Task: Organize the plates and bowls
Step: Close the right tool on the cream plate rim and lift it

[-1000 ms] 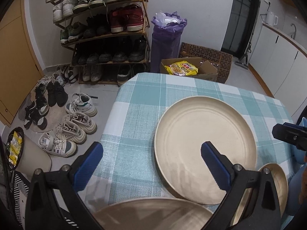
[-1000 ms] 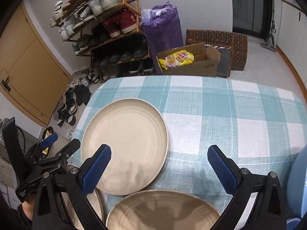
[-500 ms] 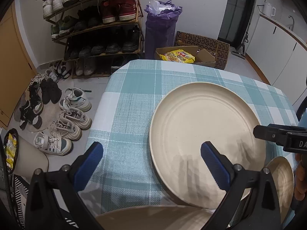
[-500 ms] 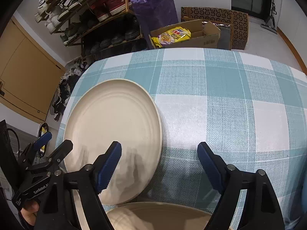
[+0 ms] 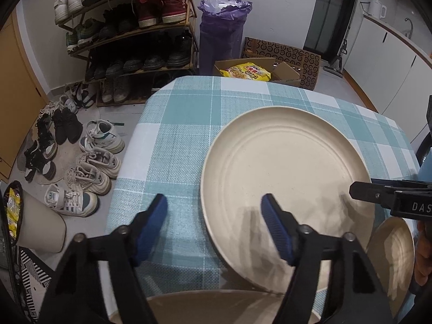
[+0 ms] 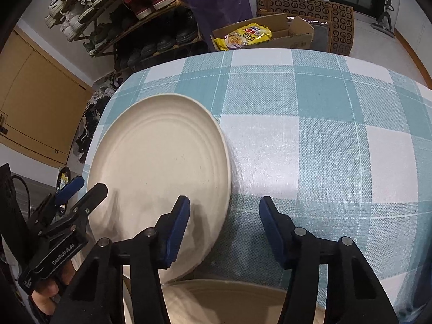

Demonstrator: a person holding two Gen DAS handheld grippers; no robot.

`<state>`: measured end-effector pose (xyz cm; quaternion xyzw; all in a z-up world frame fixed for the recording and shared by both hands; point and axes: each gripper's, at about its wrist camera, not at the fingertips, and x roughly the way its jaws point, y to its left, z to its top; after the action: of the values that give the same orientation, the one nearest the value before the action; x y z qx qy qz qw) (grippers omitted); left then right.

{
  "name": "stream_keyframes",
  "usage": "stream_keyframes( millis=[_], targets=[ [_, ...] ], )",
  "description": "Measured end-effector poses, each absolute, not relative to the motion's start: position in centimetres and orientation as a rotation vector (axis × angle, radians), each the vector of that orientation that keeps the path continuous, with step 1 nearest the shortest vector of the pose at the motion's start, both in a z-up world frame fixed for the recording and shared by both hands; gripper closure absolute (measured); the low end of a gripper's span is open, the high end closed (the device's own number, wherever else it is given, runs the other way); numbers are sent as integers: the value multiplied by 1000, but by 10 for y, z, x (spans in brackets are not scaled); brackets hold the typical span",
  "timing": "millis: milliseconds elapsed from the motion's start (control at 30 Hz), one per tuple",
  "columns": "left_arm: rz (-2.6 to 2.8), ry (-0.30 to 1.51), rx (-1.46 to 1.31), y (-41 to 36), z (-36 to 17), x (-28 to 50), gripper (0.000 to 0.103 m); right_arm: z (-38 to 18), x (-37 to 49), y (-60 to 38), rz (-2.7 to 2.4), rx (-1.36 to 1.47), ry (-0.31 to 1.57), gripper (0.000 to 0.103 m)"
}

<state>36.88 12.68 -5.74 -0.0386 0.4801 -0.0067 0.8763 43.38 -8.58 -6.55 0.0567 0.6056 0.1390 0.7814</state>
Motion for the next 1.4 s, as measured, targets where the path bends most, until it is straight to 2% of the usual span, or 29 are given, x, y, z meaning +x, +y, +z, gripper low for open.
stream_keyframes(
  millis=[200, 367, 533, 733, 1067, 1400],
  targets=[
    [-38, 1033, -79, 122, -65, 370, 62, -66, 435, -93, 310, 186, 1323, 49],
    [-46, 1041, -88, 122, -67, 370, 70, -68, 439, -107, 343, 291, 1340, 49],
    [-50, 1042, -96, 123, -69, 371, 73, -65, 437, -97, 335, 222, 1325, 50],
    [-49, 1042, -105, 124, -68, 371, 79, -67, 438, -98, 302, 184, 1313, 69],
    [-46, 1038, -110, 127, -67, 371, 85, -70, 435, -89, 338, 174, 1306, 93],
    [-43, 1025, -110, 131, -63, 371, 90, -70, 436, -87, 341, 155, 1292, 93]
  ],
)
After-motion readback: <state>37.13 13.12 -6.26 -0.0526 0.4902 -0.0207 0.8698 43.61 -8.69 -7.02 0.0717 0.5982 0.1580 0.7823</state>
